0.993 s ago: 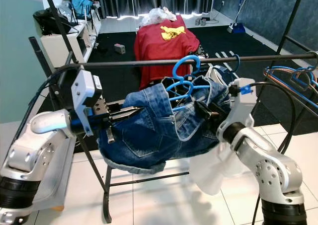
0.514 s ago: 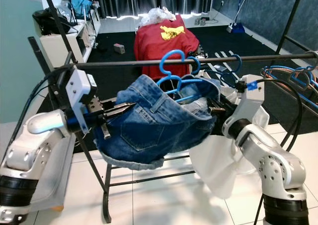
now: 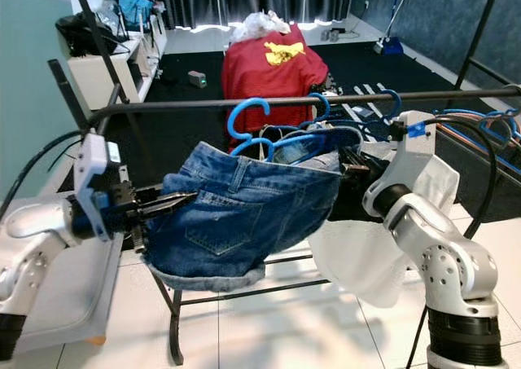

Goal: Hang hanger

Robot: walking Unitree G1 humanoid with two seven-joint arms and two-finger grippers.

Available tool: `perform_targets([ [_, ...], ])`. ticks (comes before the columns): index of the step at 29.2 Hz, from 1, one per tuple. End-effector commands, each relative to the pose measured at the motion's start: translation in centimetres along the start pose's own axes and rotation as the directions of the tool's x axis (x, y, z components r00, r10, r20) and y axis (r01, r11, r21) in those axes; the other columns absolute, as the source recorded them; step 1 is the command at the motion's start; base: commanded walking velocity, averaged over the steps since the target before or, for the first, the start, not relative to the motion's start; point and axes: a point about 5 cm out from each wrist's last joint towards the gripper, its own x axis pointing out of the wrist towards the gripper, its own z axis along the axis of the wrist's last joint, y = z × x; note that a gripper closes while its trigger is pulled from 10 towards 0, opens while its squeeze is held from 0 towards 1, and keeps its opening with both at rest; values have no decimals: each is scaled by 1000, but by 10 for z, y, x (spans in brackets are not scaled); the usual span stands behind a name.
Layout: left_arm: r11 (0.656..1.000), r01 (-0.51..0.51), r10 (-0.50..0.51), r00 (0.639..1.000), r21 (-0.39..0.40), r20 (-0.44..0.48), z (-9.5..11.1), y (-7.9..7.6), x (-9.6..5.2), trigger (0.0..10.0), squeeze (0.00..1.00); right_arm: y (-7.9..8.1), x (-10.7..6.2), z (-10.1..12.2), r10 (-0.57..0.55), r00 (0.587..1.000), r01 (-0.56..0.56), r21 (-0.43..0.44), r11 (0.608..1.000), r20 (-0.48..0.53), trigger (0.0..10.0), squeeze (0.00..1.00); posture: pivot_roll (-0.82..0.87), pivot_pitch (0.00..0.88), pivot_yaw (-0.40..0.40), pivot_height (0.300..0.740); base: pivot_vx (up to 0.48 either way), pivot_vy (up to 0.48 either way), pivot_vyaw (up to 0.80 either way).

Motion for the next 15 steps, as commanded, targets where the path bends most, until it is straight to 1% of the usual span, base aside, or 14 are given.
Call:
perform_targets([
  [1, 996, -84, 83, 995, 2, 60, 16, 15, -26, 10000, 0, -31, -9, 13, -182, 980, 179, 41, 983, 74, 0, 0, 176, 0, -5, 740, 0, 0, 0],
  [2, 996, -84, 83, 995, 2, 60, 16, 15, -26, 10000, 0, -31, -9, 13, -182, 980, 179, 41, 983, 74, 0, 0, 176, 0, -5, 740, 0, 0, 0],
  [3, 995, -101, 103, 989, -24, 105, 18, 18, -30, 10000, 0, -31, -8, 12, -178, 982, 174, 66, 983, 70, 0, 0, 176, 0, -5, 740, 0, 0, 0],
  [4, 995, -101, 103, 989, -24, 105, 18, 18, -30, 10000, 0, -31, -8, 12, -178, 982, 174, 66, 983, 70, 0, 0, 176, 0, -5, 740, 0, 0, 0],
  [5, 989, -139, 147, 976, -57, 160, 20, 23, -34, 10000, 0, -30, -8, 10, -175, 982, 168, 98, 981, 69, 0, 0, 180, 0, -7, 740, 0, 0, 0],
  [6, 989, -139, 147, 976, -57, 160, 20, 23, -34, 10000, 0, -30, -8, 10, -175, 982, 168, 98, 981, 69, 0, 0, 180, 0, -7, 740, 0, 0, 0],
  [7, 978, -186, 204, 952, -97, 230, 22, 29, -37, 10000, 0, -28, -6, 7, -163, 984, 152, 147, 978, 68, 0, 0, 181, 0, -6, 740, 0, 0, 0],
  [9, 978, -186, 204, 952, -97, 230, 22, 29, -37, 10000, 0, -28, -6, 7, -163, 984, 152, 147, 978, 68, 0, 0, 181, 0, -6, 740, 0, 0, 0],
  [10, 968, -214, 244, 927, -134, 285, 24, 32, -38, 10000, 0, -24, -5, 4, -143, 987, 129, 188, 974, 66, 0, 0, 179, 0, -7, 740, 0, 0, 0],
  [11, 959, -233, 275, 907, -164, 319, 24, 34, -37, 10000, 0, -20, -3, 1, -124, 990, 106, 226, 968, 68, 0, 0, 166, 0, -12, 740, 0, 0, 0],
  [12, 959, -233, 275, 907, -164, 319, 24, 34, -37, 10000, 0, -20, -3, 1, -124, 990, 106, 226, 968, 68, 0, 0, 166, 0, -12, 740, 0, 0, 0],
  [13, 950, -245, 300, 890, -194, 344, 22, 35, -36, 10000, 0, -15, -1, -1, -102, 992, 82, 255, 964, 69, 0, 0, 161, 0, -15, 740, 0, 0, 0],
  [14, 950, -245, 300, 890, -194, 344, 22, 35, -36, 10000, 0, -15, -1, -1, -102, 992, 82, 255, 964, 69, 0, 0, 161, 0, -15, 740, 0, 0, 0],
  [15, 944, -251, 315, 880, -217, 356, 21, 35, -34, 10000, 0, -12, 1, -2, -85, 994, 63, 273, 960, 71, 0, 0, 161, 0, -15, 740, 0, 0, 0],
])
